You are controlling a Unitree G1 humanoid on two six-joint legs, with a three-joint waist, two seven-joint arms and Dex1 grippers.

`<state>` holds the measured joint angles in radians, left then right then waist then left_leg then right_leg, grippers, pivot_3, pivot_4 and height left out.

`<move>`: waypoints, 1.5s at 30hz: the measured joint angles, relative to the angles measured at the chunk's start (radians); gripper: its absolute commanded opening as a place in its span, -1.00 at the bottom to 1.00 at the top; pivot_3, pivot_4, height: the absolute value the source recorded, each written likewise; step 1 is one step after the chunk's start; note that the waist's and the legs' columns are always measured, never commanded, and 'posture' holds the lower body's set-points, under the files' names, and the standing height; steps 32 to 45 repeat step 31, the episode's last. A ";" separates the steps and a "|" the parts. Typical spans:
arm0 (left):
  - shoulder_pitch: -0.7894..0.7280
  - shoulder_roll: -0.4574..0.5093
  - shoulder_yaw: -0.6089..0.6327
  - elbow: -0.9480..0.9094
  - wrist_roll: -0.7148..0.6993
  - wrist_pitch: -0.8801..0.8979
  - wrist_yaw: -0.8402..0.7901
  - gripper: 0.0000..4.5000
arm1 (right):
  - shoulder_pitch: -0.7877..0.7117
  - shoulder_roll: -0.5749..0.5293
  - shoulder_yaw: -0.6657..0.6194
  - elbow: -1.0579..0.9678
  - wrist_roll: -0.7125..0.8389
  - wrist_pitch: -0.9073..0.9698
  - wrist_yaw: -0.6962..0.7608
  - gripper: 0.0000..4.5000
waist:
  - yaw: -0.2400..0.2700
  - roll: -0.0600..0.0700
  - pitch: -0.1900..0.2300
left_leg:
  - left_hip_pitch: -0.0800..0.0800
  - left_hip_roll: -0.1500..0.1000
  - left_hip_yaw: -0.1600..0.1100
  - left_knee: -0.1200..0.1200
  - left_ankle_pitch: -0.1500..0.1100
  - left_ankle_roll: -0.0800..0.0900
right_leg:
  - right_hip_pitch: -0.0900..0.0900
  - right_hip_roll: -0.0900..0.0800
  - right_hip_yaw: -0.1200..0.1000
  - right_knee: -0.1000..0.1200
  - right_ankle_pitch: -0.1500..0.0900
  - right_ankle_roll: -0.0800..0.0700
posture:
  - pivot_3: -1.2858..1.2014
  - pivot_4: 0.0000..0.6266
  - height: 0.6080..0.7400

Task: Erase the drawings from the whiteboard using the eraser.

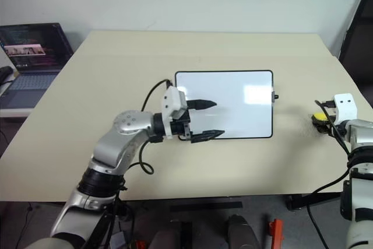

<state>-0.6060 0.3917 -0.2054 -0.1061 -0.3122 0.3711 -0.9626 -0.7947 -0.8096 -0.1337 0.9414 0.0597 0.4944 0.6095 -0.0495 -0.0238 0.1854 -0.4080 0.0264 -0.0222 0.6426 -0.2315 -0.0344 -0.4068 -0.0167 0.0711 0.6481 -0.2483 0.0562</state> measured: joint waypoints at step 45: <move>0.108 -0.156 0.324 0.580 0.267 -0.403 0.760 1.00 | 0.257 0.390 -0.192 -0.276 0.170 -0.436 -0.286 0.99 | 0.018 0.000 0.000 | 0.000 -0.002 0.000 0.002 0.000 -0.001 | 0.001 -0.003 -0.001 0.002 0.002 0.003 | 0.03 -0.52 1.00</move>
